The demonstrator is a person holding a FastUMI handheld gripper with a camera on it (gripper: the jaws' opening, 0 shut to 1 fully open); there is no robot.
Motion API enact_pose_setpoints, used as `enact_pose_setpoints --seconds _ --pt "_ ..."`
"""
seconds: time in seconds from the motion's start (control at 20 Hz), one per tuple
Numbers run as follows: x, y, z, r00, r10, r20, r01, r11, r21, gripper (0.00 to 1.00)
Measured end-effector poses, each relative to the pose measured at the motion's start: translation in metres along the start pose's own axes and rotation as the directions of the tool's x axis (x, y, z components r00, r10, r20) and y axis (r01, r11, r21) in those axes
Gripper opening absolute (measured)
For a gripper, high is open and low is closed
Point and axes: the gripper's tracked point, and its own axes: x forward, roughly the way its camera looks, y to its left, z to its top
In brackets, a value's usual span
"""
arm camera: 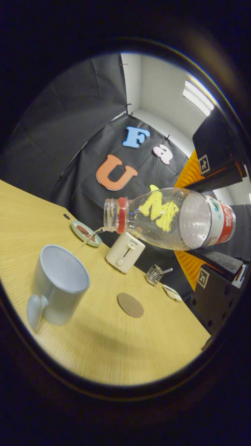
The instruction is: Take the bottle from table, then pour the juice into the cup, finally place the bottle on the coaster
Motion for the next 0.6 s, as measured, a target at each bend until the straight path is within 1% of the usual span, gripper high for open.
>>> enact_pose_setpoints --seconds 0.1,0.2,0.3,0.45,0.6 --pt "-0.002 -0.009 -0.003 1.000 -0.025 -0.006 0.025 0.999 -0.030 0.82" --pt "0.003 -0.020 -0.008 0.999 -0.036 -0.010 0.036 0.999 -0.036 0.82" --pt "0.007 -0.020 -0.008 0.999 -0.041 -0.009 0.040 0.998 -0.039 0.82" --pt "0.008 -0.025 -0.007 0.998 -0.069 -0.007 0.069 0.994 -0.084 0.82" --pt "0.009 -0.028 -0.006 0.997 -0.081 0.002 0.081 0.991 -0.110 0.82"
